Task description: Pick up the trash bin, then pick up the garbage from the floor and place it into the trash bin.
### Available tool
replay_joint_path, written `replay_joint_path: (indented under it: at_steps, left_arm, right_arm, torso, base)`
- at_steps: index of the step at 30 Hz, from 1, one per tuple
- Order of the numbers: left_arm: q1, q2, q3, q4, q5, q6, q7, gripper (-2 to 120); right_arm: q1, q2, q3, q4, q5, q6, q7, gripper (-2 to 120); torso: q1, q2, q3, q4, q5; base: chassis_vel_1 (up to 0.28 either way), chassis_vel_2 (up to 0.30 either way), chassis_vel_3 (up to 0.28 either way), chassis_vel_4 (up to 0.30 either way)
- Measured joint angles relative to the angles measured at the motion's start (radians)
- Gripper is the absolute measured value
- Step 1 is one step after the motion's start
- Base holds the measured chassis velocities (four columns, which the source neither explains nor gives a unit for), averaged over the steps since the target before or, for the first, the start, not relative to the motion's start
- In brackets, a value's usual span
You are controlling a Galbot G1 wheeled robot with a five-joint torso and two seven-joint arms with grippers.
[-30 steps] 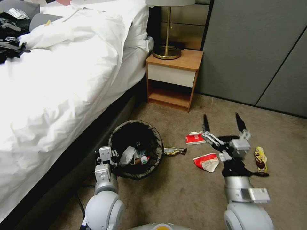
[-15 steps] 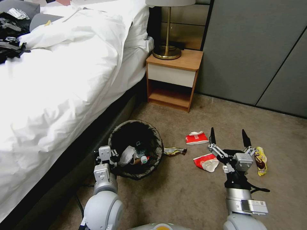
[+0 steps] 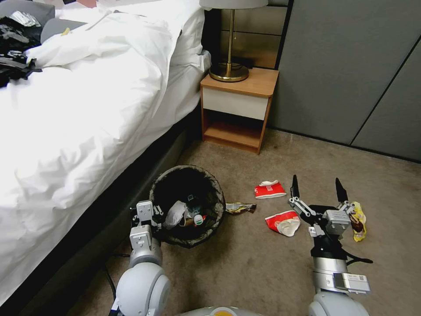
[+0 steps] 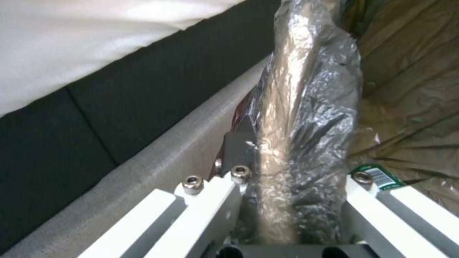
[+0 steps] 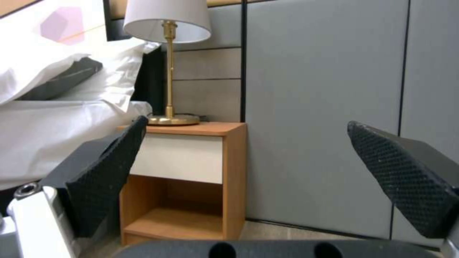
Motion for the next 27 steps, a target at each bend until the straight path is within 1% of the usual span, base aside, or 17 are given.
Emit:
replay_joint_path:
  at_steps: [8,16,19,27]
  left_arm:
    - [0.002,-0.001,0.007,0.001,0.008,0.0,0.001,0]
    - [0.001,-0.001,-0.001,0.003,0.029,-0.003,0.02,0]
    - [0.004,-0.002,-0.005,0.01,0.054,-0.015,0.042,0]
    - [0.005,-0.006,-0.005,0.013,0.063,-0.022,0.047,0]
  right_arm:
    - [0.01,-0.004,-0.003,0.002,0.001,-0.009,-0.001,100]
    - [0.021,-0.003,-0.011,0.005,0.0,-0.019,-0.002,100]
    - [0.022,-0.002,-0.018,0.006,-0.003,-0.02,-0.002,100]
    - [0.021,-0.001,-0.02,0.011,-0.005,-0.02,-0.004,100]
  torso:
    - [0.0,0.0,0.0,0.0,0.0]
    - [0.0,0.0,0.0,0.0,0.0]
    - [0.0,0.0,0.0,0.0,0.0]
    - [0.0,0.0,0.0,0.0,0.0]
  base:
    - [0.0,0.0,0.0,0.0]
    - [0.0,0.0,0.0,0.0]
    - [0.0,0.0,0.0,0.0]
    - [0.0,0.0,0.0,0.0]
